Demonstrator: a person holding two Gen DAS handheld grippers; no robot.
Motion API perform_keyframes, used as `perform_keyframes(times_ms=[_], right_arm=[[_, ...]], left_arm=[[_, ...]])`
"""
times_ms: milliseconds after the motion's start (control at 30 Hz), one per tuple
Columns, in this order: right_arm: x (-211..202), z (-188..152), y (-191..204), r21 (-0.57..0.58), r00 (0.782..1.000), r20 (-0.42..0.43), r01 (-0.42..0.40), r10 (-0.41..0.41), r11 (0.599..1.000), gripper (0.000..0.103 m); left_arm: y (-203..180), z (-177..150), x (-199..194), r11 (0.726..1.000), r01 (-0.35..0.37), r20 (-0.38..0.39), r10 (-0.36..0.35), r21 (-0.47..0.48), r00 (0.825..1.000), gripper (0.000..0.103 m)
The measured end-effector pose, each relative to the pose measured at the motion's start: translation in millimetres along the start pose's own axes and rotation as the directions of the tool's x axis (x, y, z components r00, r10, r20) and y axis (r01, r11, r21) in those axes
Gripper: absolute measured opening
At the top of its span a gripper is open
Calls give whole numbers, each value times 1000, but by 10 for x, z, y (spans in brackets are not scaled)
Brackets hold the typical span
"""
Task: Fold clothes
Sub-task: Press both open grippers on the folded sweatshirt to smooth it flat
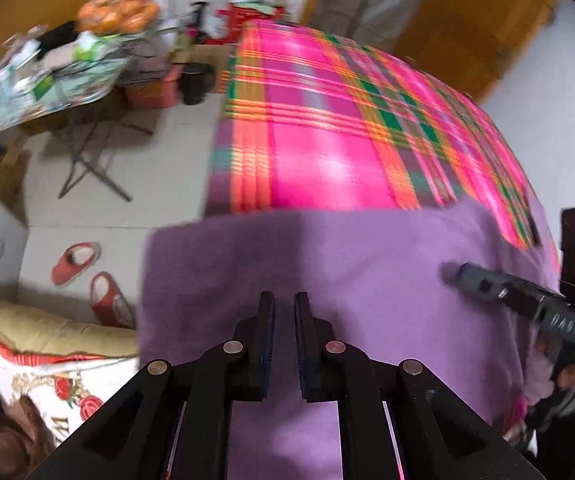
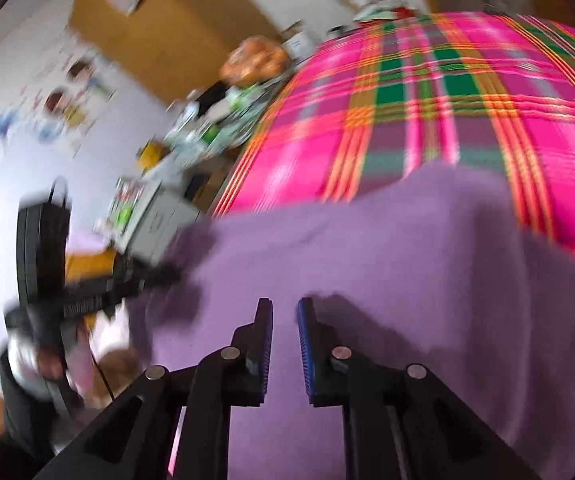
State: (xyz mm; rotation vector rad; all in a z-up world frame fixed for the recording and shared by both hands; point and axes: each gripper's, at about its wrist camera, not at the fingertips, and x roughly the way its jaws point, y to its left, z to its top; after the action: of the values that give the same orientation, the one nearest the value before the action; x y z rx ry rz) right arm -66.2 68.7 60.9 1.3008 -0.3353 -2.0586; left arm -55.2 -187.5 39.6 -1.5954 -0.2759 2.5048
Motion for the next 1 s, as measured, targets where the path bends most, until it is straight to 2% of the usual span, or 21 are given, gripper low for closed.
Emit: perform_keyframes(times_ms=[67,167,233,333,500,633,700,800,933,967,1000], right_arm=[[44,-162,126,-79,999,-21,28,-30,996,15],[31,-401,248,-183,997,-3,76,-78,980,15],[-37,-534,306,-240,995,5,103,-105,965,15],[-149,-714,313,-265,994,18,105,-104,958,15],[-363,-995,285,-324,994,44,112,-104,939,15],[-523,-1190,178,-320,996,69,78,-59,944,15],[-566,-1179,117,-298,998,52,54,-40,953,14],[-596,-1059,44,-242,994,81,89,-71,966,10],[-687,-1015,-264,-93,988,123,101,-89,991,9],[-700,-998,-341,-60,989,120,92,-85,994,2],[-713,-981,-417,-26,990,118,84,-80,996,2]], left_arm=[[-68,-88,-9,998,25,-23,-24,49,999,11],[-208,-247,29,990,65,-81,-55,128,995,11],[-337,-371,63,977,71,-114,-49,201,992,11],[-450,-499,74,956,73,-132,-37,283,991,11],[-426,-579,26,948,68,-129,-28,311,991,11],[-324,-587,-19,955,35,-115,-1,294,993,11],[-275,-611,-26,959,8,-106,24,284,994,11],[-275,-595,-23,959,-18,-96,47,282,994,11],[-369,-626,-9,949,-32,-95,64,314,993,11],[-387,-621,-2,948,-31,-94,64,318,993,11],[-380,-603,-14,950,-32,-86,61,311,994,11]])
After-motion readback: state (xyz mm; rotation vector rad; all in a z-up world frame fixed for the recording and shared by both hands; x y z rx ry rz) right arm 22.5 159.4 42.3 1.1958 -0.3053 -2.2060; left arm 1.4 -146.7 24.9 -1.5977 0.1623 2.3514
